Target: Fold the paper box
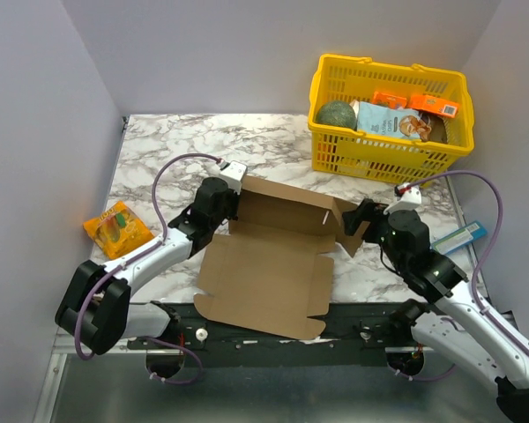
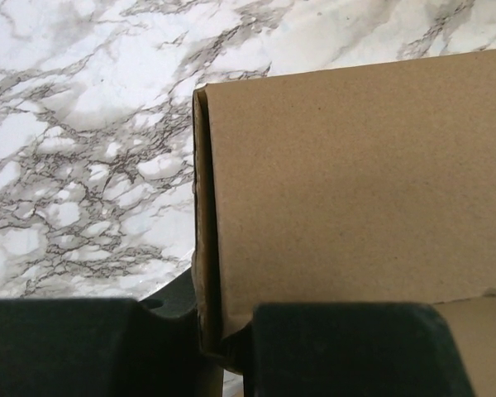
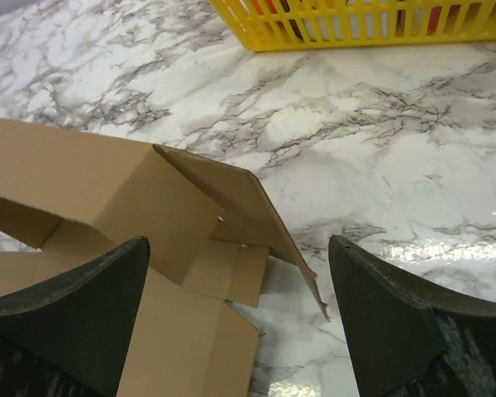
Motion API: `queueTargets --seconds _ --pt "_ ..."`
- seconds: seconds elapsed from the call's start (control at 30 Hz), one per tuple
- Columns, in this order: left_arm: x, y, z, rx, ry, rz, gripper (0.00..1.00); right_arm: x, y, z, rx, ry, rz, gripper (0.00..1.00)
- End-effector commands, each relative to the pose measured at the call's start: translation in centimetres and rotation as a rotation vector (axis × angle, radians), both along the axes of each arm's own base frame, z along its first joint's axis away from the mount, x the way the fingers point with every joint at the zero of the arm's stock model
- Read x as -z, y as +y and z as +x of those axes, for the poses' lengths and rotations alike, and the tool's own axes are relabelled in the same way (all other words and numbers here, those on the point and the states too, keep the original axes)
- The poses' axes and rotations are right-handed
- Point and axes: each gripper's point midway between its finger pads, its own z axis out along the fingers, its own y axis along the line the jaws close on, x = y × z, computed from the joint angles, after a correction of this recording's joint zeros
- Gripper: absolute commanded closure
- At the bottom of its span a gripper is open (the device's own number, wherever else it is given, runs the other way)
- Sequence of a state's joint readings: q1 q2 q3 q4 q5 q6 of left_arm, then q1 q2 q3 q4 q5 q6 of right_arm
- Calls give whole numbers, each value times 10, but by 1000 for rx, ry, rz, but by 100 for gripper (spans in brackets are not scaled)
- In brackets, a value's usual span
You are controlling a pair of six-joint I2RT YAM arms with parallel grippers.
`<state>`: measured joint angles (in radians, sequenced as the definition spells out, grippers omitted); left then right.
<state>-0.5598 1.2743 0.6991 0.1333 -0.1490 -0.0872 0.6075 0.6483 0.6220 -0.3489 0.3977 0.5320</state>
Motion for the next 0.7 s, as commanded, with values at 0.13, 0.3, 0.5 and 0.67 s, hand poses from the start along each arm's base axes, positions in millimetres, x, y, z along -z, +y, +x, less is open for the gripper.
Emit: queueTargets --seconds 0.13,0.3,0.5,0.67 --pt "-5 -16 -18 127 103 -70 98 24 -20 -8 -20 8 -177 4" --pt "-9 -17 -20 148 90 -80 98 39 -16 4 -13 22 -218 5" --pt "-8 -16 -23 162 76 -81 98 41 -1 10 -93 0 -229 35" --pt "-6 -5 -16 104 47 -51 98 23 12 5 -171 -48 -190 89"
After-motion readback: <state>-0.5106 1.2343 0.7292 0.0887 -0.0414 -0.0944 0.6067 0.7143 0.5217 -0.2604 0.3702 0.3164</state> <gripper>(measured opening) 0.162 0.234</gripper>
